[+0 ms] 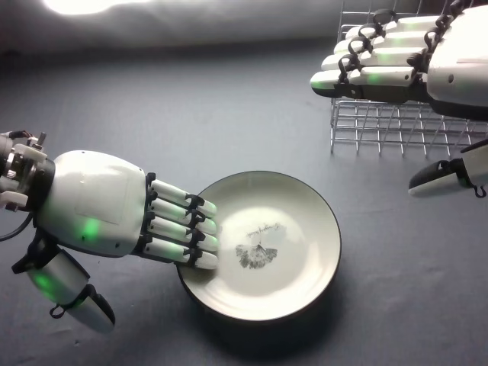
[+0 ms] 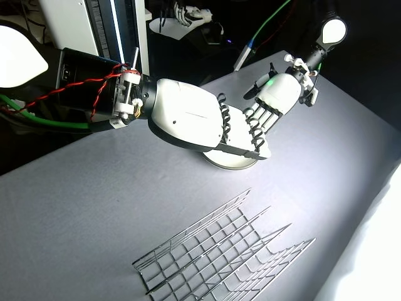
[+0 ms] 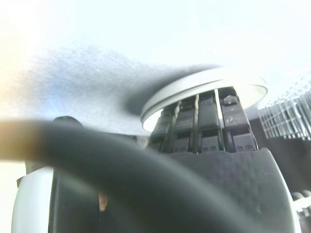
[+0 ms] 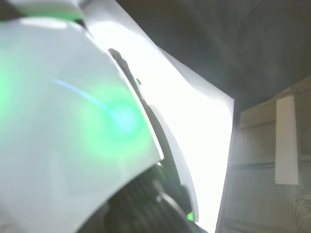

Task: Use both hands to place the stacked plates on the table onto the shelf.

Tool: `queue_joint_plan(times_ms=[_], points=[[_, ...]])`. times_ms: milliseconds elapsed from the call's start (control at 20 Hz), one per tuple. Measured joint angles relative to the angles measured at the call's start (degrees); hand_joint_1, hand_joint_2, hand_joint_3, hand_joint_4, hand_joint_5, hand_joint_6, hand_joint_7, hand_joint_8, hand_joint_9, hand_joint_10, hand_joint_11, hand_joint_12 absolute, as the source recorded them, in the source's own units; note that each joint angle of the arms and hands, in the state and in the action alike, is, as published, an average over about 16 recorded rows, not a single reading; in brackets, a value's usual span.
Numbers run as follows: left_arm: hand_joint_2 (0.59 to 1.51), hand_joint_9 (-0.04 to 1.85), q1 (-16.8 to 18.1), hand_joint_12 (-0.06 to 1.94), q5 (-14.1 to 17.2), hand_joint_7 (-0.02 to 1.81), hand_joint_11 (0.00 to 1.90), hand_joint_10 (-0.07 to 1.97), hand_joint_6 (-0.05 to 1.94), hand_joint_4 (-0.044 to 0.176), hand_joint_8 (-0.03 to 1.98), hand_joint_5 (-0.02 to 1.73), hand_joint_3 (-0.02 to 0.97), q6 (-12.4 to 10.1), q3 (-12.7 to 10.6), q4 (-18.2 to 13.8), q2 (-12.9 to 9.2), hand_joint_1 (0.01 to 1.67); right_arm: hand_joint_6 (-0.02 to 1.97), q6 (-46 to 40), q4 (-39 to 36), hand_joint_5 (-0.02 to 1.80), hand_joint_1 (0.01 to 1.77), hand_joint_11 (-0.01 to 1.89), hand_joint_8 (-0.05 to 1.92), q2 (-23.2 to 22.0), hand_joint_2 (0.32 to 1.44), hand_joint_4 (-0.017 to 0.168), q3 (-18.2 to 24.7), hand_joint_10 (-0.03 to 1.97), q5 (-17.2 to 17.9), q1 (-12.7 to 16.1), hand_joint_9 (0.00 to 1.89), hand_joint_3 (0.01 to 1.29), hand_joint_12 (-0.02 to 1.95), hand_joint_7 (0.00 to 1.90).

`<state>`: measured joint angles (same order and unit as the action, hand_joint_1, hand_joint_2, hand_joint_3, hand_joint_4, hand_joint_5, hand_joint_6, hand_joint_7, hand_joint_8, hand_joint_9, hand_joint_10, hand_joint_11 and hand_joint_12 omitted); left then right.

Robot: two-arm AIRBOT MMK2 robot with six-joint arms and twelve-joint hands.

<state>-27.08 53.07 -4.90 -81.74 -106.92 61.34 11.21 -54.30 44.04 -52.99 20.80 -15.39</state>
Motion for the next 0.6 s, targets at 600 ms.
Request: queue_joint_plan(times_ms=[600], points=[[1.170,0.01,-0.4,0.01,-1.6,-0.01,0.01,0.00,-0.03,-0.008,-0.01,0.00,0.016,-0.1,0.6,1.4,3.8,0.01,0.03,0.3,-0.6,0.02,0.79,0.02,0.01,-0.1,1.05,0.003,0.0,0.01,3.4,-1.6,0.01,0.02,-0.01,0.01]])
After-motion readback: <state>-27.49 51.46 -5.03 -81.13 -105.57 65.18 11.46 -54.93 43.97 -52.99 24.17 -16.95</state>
